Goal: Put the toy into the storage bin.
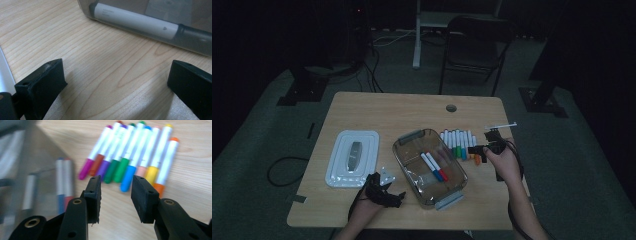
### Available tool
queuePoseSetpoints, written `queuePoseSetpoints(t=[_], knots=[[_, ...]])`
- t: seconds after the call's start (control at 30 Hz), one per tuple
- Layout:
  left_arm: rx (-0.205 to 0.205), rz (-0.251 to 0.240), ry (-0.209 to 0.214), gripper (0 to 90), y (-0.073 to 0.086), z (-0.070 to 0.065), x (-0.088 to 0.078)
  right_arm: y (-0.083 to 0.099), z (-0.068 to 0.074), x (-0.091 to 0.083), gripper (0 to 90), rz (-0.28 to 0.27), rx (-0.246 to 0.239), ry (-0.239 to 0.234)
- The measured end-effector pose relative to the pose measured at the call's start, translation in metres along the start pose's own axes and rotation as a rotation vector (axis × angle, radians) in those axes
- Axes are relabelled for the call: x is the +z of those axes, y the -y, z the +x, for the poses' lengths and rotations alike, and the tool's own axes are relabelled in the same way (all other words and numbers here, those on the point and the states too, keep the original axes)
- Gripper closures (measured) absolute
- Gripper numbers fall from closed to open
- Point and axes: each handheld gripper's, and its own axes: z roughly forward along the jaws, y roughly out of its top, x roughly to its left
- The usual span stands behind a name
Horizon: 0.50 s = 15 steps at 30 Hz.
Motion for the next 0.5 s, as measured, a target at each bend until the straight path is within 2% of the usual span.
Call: queuePoseSetpoints(t=[0.07,0.1,0.23,0.5], knots=[[0.002,0.0,-0.001,1.9,0.0,0.0,0.0,0.001,-0.004,0.003,59.8,0.004,0.007,0.012],[0.001,0.0,-0.001,1.9,0.0,0.0,0.0,0.002,-0.013,0.01,59.8,0.014,0.033,0.026],[0.001,0.0,-0.001,1.9,0.0,0.0,0.0,0.002,-0.025,0.022,59.2,0.006,0.062,0.061],[0.0,0.0,-0.001,1.9,0.0,0.0,0.0,-0.006,-0.038,0.04,58.1,-0.031,0.087,0.123]])
